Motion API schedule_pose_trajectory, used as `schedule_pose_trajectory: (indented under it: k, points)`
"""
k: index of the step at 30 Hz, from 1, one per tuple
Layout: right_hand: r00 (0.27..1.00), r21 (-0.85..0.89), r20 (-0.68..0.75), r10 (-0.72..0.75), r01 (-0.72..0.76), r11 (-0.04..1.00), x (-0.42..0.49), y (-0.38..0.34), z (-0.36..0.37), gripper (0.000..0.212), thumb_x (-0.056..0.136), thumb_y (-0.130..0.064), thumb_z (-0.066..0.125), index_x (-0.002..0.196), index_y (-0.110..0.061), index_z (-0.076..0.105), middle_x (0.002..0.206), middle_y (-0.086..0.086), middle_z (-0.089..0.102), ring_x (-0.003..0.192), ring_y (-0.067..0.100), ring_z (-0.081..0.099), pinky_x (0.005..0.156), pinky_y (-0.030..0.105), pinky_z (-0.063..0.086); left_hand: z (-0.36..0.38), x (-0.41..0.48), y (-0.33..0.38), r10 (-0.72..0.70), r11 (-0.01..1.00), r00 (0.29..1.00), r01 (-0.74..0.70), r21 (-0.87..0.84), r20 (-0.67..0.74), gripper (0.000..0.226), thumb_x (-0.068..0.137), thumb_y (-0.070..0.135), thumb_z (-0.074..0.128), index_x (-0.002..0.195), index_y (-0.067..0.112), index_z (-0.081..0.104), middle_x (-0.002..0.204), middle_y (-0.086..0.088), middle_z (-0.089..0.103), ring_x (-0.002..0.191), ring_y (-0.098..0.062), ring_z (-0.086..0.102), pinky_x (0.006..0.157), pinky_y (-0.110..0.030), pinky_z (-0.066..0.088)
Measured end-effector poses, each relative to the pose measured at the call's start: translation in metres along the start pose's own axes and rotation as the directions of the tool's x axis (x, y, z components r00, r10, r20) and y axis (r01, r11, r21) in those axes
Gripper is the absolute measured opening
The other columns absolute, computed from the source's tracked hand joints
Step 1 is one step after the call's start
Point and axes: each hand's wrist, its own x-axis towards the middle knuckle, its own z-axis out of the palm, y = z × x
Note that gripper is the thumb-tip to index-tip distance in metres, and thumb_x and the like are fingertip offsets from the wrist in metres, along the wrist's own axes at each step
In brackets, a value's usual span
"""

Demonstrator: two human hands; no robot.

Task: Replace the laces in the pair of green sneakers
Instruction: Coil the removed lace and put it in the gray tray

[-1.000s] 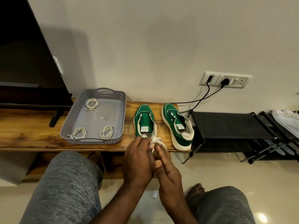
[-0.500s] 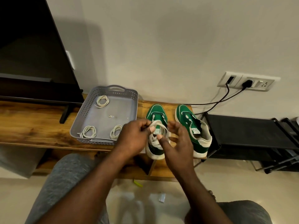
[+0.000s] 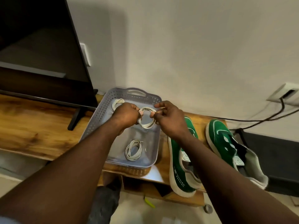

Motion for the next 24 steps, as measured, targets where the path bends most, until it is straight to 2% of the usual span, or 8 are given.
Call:
schedule_pose_trajectory:
  k: [3, 5, 7, 10, 12, 14, 18, 24]
  points:
    - [0.997, -0.271, -0.001, -0.075, 0.072, 0.96, 0.037, 0.0, 0.027, 0.022, 0.092, -0.024, 0.076, 0.11, -0.023, 0.064, 0.083, -0.003, 0.075, 0.085, 0.019, 0.071, 0.08, 0.036, 0.057, -0.002, 0.045, -0.019, -0.035, 0.983, 0.996, 0.049, 0.175, -0.084, 0.017, 0.096, 0.019, 0.068, 0.097, 0.005, 0.077, 0.098, -0.017, 0.077, 0.093, -0.034, 0.074, 0.084, -0.045, 0.063]
    - [0.996, -0.404, 0.008, -0.088, 0.084, 0.911, 0.06, 0.004, 0.04, 0.022, 0.09, -0.021, 0.073, 0.109, -0.022, 0.062, 0.097, 0.003, 0.075, 0.095, 0.027, 0.068, 0.078, 0.036, 0.053, 0.0, 0.066, -0.024, -0.032, 0.934, 0.986, 0.088, 0.346, -0.164, 0.017, 0.093, 0.024, 0.069, 0.092, 0.008, 0.075, 0.093, -0.013, 0.076, 0.084, -0.03, 0.072, 0.066, -0.036, 0.059]
    - [0.997, -0.518, 0.033, -0.076, 0.082, 0.851, 0.082, 0.01, 0.051, 0.024, 0.088, -0.017, 0.071, 0.11, -0.019, 0.061, 0.11, 0.008, 0.071, 0.1, 0.031, 0.065, 0.073, 0.032, 0.044, 0.003, 0.083, -0.026, -0.016, 0.869, 0.978, 0.116, 0.482, -0.206, 0.015, 0.09, 0.025, 0.071, 0.083, 0.012, 0.069, 0.088, -0.009, 0.074, 0.071, -0.023, 0.064, 0.049, -0.028, 0.041]
    - [0.993, -0.64, 0.097, -0.059, 0.108, 0.761, 0.102, 0.014, 0.062, 0.031, 0.088, -0.012, 0.067, 0.118, -0.014, 0.06, 0.116, 0.012, 0.068, 0.106, 0.032, 0.064, 0.073, 0.029, 0.04, 0.011, 0.104, -0.023, -0.015, 0.844, 0.977, 0.125, 0.521, -0.212, 0.01, 0.089, 0.019, 0.067, 0.089, 0.011, 0.071, 0.092, -0.01, 0.073, 0.076, -0.026, 0.066, 0.054, -0.028, 0.047]
    - [0.99, -0.692, 0.125, -0.068, 0.136, 0.709, 0.112, 0.013, 0.067, 0.036, 0.088, -0.011, 0.067, 0.124, -0.011, 0.059, 0.12, 0.014, 0.068, 0.111, 0.033, 0.065, 0.075, 0.03, 0.042, 0.016, 0.117, -0.024, -0.008, 0.858, 0.968, 0.137, 0.496, -0.252, 0.018, 0.093, 0.016, 0.064, 0.106, 0.009, 0.074, 0.105, -0.014, 0.073, 0.093, -0.032, 0.07, 0.074, -0.036, 0.059]
    - [0.987, -0.738, 0.144, -0.073, 0.156, 0.657, 0.119, 0.011, 0.071, 0.044, 0.088, -0.017, 0.071, 0.13, -0.011, 0.057, 0.123, 0.014, 0.068, 0.112, 0.032, 0.066, 0.079, 0.033, 0.046, 0.017, 0.126, -0.026, 0.024, 0.834, 0.961, 0.133, 0.535, -0.276, 0.024, 0.095, 0.013, 0.064, 0.116, 0.008, 0.073, 0.115, -0.015, 0.072, 0.102, -0.034, 0.07, 0.081, -0.039, 0.059]
    - [0.978, -0.761, 0.187, -0.091, 0.203, 0.617, 0.122, 0.009, 0.073, 0.056, 0.088, -0.031, 0.075, 0.136, -0.013, 0.053, 0.123, 0.013, 0.067, 0.111, 0.033, 0.066, 0.077, 0.034, 0.044, 0.015, 0.13, -0.034, 0.084, 0.806, 0.943, 0.125, 0.579, -0.321, 0.018, 0.092, 0.022, 0.071, 0.105, 0.01, 0.075, 0.107, -0.011, 0.074, 0.09, -0.029, 0.069, 0.071, -0.036, 0.055]
    - [0.971, -0.76, 0.158, -0.179, 0.235, 0.605, 0.087, -0.002, 0.043, 0.036, 0.094, -0.02, 0.066, 0.129, -0.016, 0.056, 0.117, 0.012, 0.067, 0.103, 0.035, 0.065, 0.071, 0.035, 0.043, 0.009, 0.102, -0.016, 0.19, 0.736, 0.94, 0.055, 0.675, -0.284, 0.013, 0.093, 0.022, 0.069, 0.102, 0.015, 0.074, 0.101, -0.008, 0.073, 0.085, -0.026, 0.067, 0.073, -0.036, 0.058]
